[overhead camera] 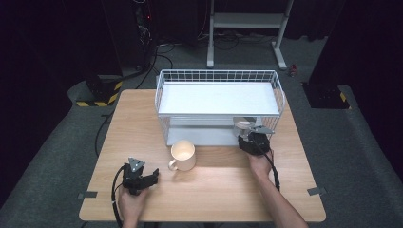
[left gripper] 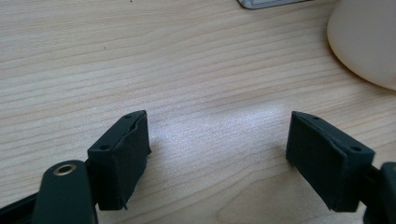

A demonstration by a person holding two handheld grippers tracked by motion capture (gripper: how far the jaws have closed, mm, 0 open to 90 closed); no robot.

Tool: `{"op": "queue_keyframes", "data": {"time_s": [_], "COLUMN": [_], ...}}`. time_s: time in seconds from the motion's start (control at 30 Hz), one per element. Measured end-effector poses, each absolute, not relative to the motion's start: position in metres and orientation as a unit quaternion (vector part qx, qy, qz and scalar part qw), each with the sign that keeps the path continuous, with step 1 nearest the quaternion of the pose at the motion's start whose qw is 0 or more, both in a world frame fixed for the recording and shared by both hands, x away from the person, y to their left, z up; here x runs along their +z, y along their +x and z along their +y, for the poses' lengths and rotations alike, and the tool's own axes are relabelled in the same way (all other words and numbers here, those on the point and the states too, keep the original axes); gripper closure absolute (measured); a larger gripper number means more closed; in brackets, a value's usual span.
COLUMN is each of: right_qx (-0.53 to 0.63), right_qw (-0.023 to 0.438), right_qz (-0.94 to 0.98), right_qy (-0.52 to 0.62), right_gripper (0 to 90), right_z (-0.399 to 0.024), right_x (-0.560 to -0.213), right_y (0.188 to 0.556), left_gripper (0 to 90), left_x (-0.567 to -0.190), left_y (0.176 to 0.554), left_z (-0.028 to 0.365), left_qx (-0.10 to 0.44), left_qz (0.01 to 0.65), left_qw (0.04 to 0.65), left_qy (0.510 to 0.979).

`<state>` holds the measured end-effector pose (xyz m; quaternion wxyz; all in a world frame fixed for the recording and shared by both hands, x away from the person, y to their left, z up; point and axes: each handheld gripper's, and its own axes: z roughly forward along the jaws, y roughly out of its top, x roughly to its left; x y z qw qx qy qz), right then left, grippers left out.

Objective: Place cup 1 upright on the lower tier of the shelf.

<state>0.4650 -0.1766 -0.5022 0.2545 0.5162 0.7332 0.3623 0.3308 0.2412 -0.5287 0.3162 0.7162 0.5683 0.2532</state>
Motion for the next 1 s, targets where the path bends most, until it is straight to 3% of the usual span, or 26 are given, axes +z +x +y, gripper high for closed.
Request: {"op": "queue_keyframes", "data": {"time_s": [1.0], "right_qx": [0.337], "right_qw": [0.279], "right_qz": [0.715], "right_qy": [0.545], "right_gripper": [53.7], "right_z": [-0.165], "right_x": [-0.501], "right_y": [0.495], "left_gripper": [21.7], "left_x": [-0.529], "left_y": [0.331], "left_z": [0.241], "left_qx": [0.253], "left_qz": [0.566], "left_qw": [0.316], "left_qy": [0.718]}}
